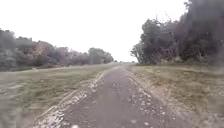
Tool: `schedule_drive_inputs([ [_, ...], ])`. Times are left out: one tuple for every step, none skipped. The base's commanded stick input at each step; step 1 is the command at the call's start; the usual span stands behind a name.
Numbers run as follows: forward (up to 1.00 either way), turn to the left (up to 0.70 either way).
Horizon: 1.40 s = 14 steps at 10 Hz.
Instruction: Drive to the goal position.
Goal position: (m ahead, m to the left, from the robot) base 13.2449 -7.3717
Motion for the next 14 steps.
schedule_drive_inputs([
  [0.45,-0.05],
  [0.45,-0.22],
  [0.45,-0.15],
  [0.45,0.00],
  [0.45,0.00],
  [0.45,0.00],
  [0.45,0.00],
  [0.45,0.00],
  [0.45,0.00],
  [0.45,0.00],
  [0.45,0.00],
  [0.45,0.00],
  [0.45,0.00],
  [0.45,0.00],
])
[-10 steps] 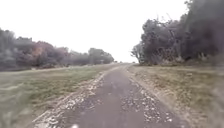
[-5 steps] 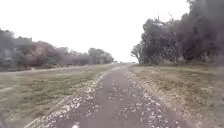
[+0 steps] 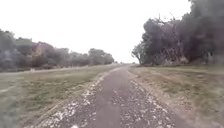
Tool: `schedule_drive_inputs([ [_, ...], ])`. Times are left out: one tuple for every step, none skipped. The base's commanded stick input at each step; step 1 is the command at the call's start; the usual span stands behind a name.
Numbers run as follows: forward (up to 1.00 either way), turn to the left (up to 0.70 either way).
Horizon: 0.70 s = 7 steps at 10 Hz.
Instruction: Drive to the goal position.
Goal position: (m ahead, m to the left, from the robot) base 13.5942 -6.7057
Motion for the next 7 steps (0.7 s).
schedule_drive_inputs([
  [0.45,-0.03],
  [0.45,-0.08],
  [0.45,-0.22],
  [0.45,-0.27],
  [0.45,-0.27],
  [0.45,-0.27],
  [0.45,-0.27],
])
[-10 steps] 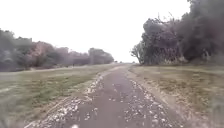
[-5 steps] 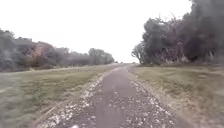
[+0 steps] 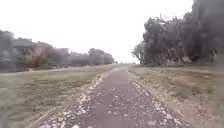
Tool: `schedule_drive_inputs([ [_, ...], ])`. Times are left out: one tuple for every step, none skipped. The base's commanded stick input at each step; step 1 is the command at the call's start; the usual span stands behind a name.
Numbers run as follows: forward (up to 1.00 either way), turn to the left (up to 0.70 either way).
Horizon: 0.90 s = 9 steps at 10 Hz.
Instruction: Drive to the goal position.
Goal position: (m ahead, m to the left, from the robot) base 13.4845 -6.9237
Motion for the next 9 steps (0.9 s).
schedule_drive_inputs([
  [0.45,-0.27],
  [0.45,-0.27],
  [0.45,-0.20],
  [0.45,-0.10],
  [0.45,-0.02],
  [0.45,0.00],
  [0.45,0.00],
  [0.45,0.00],
  [0.45,0.00],
])
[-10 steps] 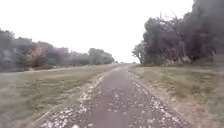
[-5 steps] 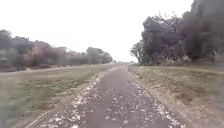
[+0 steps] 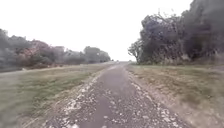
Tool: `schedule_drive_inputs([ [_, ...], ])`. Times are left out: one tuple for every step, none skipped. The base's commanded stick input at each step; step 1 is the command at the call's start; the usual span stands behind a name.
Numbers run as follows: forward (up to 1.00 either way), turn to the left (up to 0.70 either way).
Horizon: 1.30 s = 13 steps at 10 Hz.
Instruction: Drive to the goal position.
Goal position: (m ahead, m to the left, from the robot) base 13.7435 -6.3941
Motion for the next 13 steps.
schedule_drive_inputs([
  [0.45,0.00],
  [0.45,0.00],
  [0.45,0.00],
  [0.45,0.00],
  [0.45,0.00],
  [0.45,0.00],
  [0.45,0.00],
  [0.45,0.00],
  [0.45,0.00],
  [0.45,0.00],
  [0.45,0.00],
  [0.45,0.00],
  [0.45,0.00],
])
